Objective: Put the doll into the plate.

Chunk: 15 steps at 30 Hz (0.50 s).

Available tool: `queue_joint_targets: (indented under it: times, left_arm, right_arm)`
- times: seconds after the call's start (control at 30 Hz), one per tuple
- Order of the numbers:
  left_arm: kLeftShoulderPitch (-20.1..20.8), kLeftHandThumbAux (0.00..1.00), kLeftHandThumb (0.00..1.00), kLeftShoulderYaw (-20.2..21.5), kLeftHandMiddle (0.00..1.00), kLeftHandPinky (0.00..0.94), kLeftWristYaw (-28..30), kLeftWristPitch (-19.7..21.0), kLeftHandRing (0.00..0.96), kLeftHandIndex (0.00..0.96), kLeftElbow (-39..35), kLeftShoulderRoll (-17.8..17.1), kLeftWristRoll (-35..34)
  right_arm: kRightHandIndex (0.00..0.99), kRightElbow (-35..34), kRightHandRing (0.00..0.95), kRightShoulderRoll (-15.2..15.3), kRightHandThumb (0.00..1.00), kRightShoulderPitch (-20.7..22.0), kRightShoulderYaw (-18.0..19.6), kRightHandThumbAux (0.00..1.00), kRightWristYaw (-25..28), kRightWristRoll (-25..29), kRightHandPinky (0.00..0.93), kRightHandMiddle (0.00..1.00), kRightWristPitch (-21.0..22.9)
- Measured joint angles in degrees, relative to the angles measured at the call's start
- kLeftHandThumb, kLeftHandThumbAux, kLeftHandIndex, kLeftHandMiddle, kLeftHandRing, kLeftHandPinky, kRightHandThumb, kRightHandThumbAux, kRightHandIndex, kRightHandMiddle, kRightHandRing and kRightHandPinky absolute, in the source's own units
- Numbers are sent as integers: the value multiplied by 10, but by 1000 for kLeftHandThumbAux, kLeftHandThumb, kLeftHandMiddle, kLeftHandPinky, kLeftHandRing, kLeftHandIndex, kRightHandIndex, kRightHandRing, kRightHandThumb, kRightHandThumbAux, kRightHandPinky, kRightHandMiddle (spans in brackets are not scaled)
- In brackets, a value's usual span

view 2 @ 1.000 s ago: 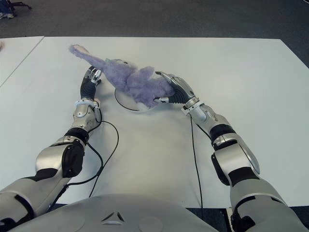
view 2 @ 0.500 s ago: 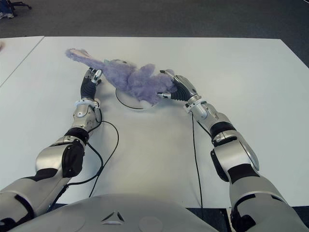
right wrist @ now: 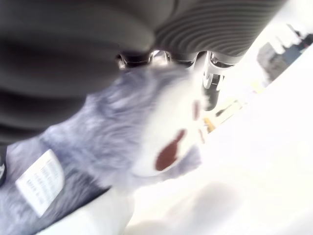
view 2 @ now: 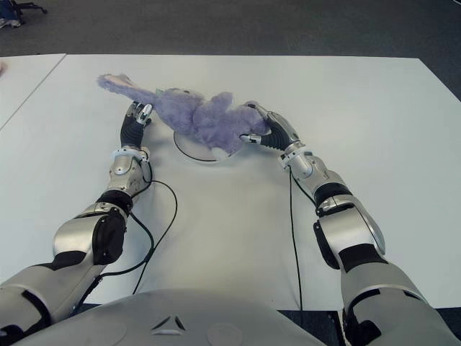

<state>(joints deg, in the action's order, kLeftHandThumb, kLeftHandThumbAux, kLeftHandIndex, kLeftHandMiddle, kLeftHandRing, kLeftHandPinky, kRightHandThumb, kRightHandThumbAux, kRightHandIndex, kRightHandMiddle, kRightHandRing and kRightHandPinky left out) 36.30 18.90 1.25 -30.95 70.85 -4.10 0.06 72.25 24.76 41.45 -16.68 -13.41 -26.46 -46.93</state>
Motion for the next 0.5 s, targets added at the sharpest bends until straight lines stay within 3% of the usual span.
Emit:
queue_joint_targets:
  times: [0.3, 0.5]
  left_arm:
    - [1, 479, 0, 0, 122, 81, 0, 3, 104, 95, 0, 0, 0]
    - [1, 472, 0, 0, 121, 75, 0, 3, 104, 93, 0, 0, 0]
  right_arm:
    - [0, 17, 0, 7, 128, 36, 97, 415, 120, 104, 0, 0, 33]
    - [0, 16, 0, 18, 117, 70, 150, 391, 167, 154, 0, 0, 51]
